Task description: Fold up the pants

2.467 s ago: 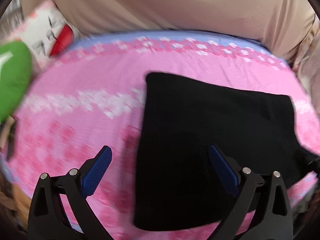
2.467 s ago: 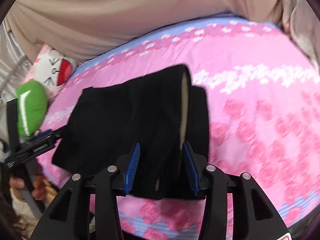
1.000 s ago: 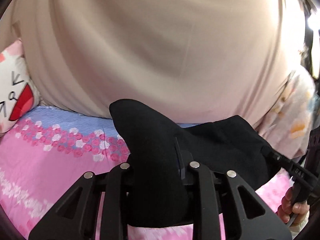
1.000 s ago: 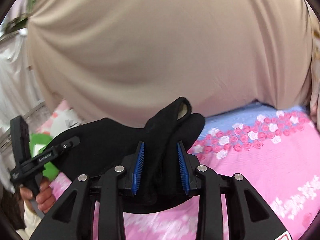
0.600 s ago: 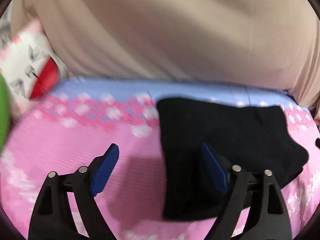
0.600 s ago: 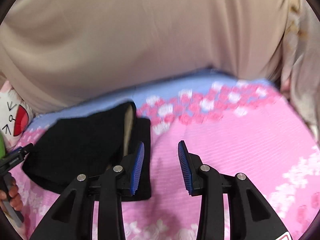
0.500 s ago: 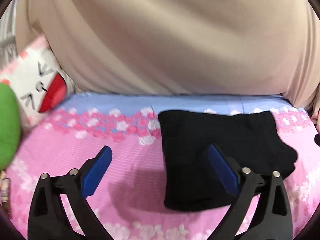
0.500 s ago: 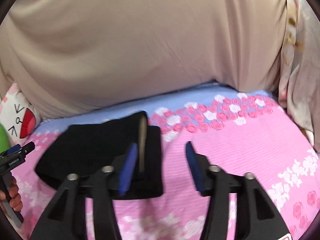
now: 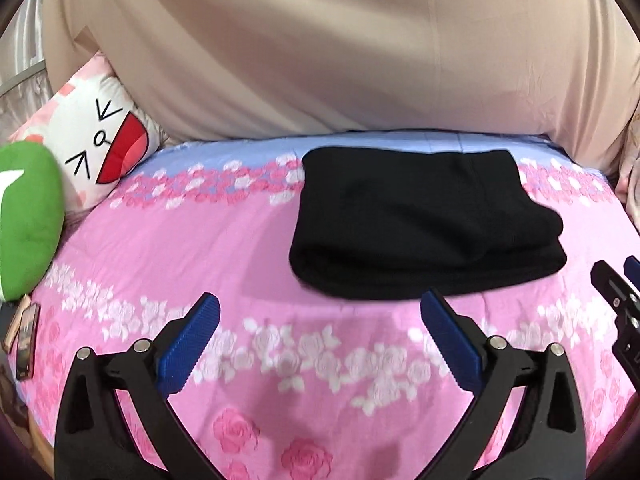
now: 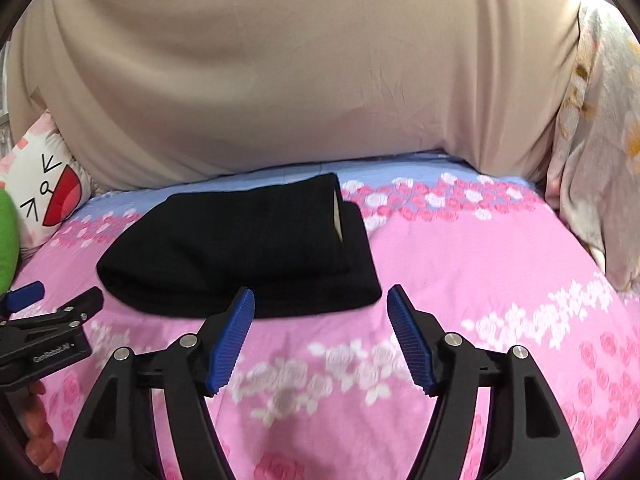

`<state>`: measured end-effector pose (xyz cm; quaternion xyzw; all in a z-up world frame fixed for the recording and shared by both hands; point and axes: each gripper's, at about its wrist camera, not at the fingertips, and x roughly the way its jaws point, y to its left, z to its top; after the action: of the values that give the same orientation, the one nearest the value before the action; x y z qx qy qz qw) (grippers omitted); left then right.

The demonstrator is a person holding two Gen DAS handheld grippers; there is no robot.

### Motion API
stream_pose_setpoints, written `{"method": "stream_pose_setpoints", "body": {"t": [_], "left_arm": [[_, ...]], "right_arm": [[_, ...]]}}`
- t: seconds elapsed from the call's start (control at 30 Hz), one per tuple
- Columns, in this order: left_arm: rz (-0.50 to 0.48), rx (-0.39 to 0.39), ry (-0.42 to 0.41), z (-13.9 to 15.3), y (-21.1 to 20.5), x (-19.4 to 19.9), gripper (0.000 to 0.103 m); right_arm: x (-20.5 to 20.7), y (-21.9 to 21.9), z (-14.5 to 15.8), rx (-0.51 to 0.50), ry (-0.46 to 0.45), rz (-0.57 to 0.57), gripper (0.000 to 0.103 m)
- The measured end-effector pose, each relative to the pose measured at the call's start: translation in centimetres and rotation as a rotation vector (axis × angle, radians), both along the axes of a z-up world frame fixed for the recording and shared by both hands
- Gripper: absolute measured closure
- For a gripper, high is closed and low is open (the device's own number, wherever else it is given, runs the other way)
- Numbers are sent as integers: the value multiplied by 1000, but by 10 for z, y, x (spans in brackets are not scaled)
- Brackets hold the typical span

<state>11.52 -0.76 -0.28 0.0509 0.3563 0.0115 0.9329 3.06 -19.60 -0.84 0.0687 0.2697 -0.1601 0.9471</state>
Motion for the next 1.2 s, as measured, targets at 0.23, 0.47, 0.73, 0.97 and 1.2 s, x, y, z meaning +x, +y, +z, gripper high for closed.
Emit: {"method": "stream_pose_setpoints", "body": {"t": [0.23, 0.47, 0.73, 0.97, 1.2], "left_arm": [[14, 3, 32, -10, 4, -19, 5], [22, 11, 50, -15, 8, -29, 5], [14, 9, 52, -16, 9, -33, 5], [5, 8, 48, -14, 7, -33, 5], [-6, -5, 51, -14, 7, -33, 5]], "right_arm": [[-18, 11, -11, 18, 28, 11, 35], [-22, 15, -17, 28, 49, 24, 32], [-23, 16, -21, 46, 65, 22, 31], [-19, 20, -21, 40, 73, 26, 31], [-17, 23, -22, 37, 78, 26, 31]]}}
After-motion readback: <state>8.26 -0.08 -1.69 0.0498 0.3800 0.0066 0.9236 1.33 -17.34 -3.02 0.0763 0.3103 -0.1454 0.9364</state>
